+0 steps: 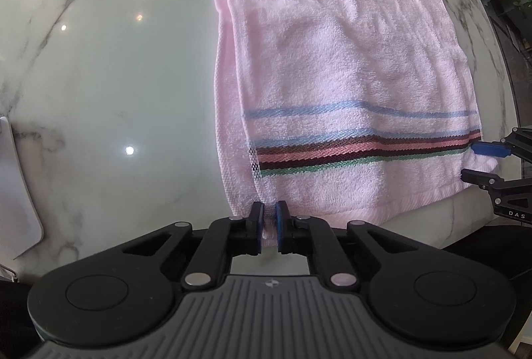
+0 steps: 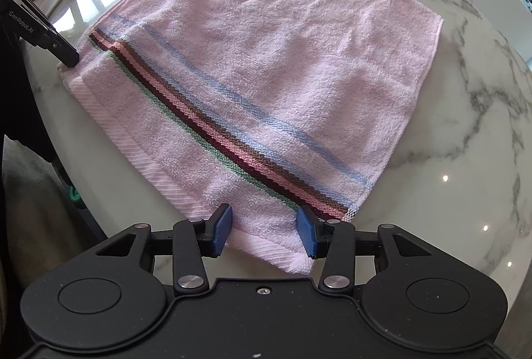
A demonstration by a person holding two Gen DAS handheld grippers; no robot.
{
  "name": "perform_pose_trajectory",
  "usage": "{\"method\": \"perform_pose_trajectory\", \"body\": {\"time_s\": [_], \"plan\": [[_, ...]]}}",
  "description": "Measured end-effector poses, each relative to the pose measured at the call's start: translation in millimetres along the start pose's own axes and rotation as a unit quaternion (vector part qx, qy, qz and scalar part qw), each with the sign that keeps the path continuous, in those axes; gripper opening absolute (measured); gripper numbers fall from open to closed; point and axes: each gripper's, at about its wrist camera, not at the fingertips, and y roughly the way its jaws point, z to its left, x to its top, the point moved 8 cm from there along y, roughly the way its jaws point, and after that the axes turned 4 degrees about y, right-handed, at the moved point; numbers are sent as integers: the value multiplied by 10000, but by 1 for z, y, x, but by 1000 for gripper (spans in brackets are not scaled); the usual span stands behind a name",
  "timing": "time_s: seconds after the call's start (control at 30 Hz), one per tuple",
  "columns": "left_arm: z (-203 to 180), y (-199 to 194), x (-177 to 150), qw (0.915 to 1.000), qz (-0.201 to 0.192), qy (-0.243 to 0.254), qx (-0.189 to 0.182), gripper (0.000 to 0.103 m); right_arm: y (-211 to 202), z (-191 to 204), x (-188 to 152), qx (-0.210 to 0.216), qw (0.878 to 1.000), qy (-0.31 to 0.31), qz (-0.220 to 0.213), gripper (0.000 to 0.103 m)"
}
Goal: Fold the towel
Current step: 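Move both grippers to the striped edge of the folded towel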
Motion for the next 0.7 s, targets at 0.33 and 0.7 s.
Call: {"method": "perform_pose_trajectory", "body": {"time_s": [0.33,0.7], "plan": [[6,-17,3,9997,-198,50,158,6,0,-3,-3,3,10000,-24,31,43],[9,-5,-3,9994,-50,137,312,6,2,-3,-9,-103,9999,-51,89,43]]}}
